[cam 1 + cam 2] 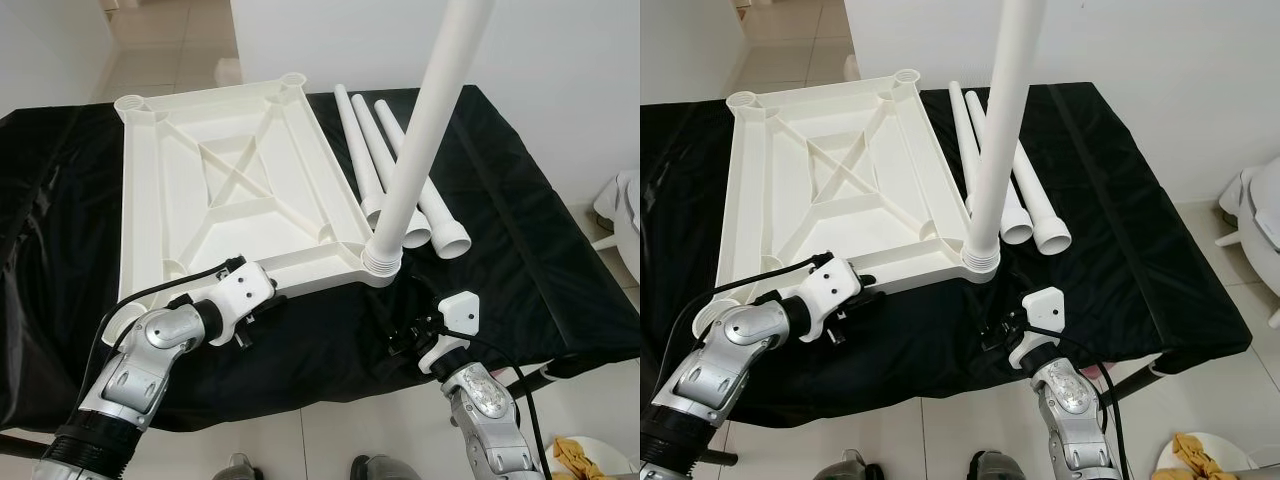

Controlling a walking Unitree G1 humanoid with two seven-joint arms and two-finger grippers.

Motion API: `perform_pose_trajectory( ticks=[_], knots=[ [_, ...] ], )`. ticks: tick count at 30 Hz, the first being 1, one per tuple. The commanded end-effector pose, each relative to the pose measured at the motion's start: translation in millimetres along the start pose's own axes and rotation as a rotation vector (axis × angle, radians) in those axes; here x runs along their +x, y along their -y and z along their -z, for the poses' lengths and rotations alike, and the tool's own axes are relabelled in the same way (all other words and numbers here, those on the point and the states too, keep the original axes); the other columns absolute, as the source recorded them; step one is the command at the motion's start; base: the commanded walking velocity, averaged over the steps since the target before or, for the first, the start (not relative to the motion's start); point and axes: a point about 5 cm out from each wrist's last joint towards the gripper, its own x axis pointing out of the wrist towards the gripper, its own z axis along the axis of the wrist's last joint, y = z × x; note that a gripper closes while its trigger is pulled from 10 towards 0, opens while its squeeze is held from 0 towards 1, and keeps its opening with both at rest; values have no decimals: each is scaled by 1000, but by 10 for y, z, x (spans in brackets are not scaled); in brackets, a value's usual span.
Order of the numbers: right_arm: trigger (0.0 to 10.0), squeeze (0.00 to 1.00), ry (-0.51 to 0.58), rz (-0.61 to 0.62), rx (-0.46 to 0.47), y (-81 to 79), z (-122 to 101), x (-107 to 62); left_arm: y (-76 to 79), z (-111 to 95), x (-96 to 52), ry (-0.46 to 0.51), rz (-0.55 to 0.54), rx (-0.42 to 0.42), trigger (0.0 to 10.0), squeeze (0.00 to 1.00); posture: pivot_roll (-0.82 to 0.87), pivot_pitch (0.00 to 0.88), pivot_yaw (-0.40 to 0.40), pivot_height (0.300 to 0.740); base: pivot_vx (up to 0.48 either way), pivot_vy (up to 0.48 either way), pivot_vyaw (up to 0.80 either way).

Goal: Building children table

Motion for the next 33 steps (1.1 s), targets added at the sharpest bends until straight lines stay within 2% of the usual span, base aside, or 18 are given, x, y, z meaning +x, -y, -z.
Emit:
perform_pose_trajectory(
  ticks=[1,7,12,18,19,20,23,28,29,30,33],
  knots=[
    [10000,0,-4,-9,16,-26,2,4,39,242,-81,-116,-2,-51,10000,0,-26,113,38,740,0,0,0],
    [10000,0,-1,-16,14,-28,-4,12,69,270,-161,-124,38,-47,10000,0,-26,114,36,740,0,0,0],
    [10000,0,0,-20,5,-9,-10,29,-33,391,-319,-179,9,-55,10000,0,-17,115,32,740,0,0,0],
    [10000,0,-1,-24,4,-11,-6,35,-105,442,-409,-206,-21,-64,10000,0,-11,117,29,740,0,0,0],
    [10000,0,-2,-26,4,-17,-3,34,-107,448,-423,-209,-22,-72,10000,133,-9,119,28,740,0,0,0],
    [10000,0,-3,-28,5,-21,-1,32,-103,445,-435,-202,-16,-98,10000,1000,-9,120,27,740,0,0,0],
    [10000,0,-6,-33,3,-21,2,33,-95,399,-443,-177,1,-119,10000,1000,-8,122,25,740,0,0,0],
    [10000,0,-7,-37,1,-11,1,32,-88,345,-436,-155,22,-103,10000,1000,-9,122,24,740,0,0,0],
    [10000,0,-7,-40,0,-8,-2,33,-88,284,-432,-116,37,-118,10000,0,-11,120,22,740,0,0,0],
    [10000,0,-6,-44,-2,-4,-4,37,-100,192,-424,-55,52,-160,10000,0,-12,116,19,740,0,0,0],
    [10000,0,-6,-46,-3,-2,-6,40,-109,129,-421,-12,64,-188,10000,0,-12,116,19,740,0,0,0]
  ],
)
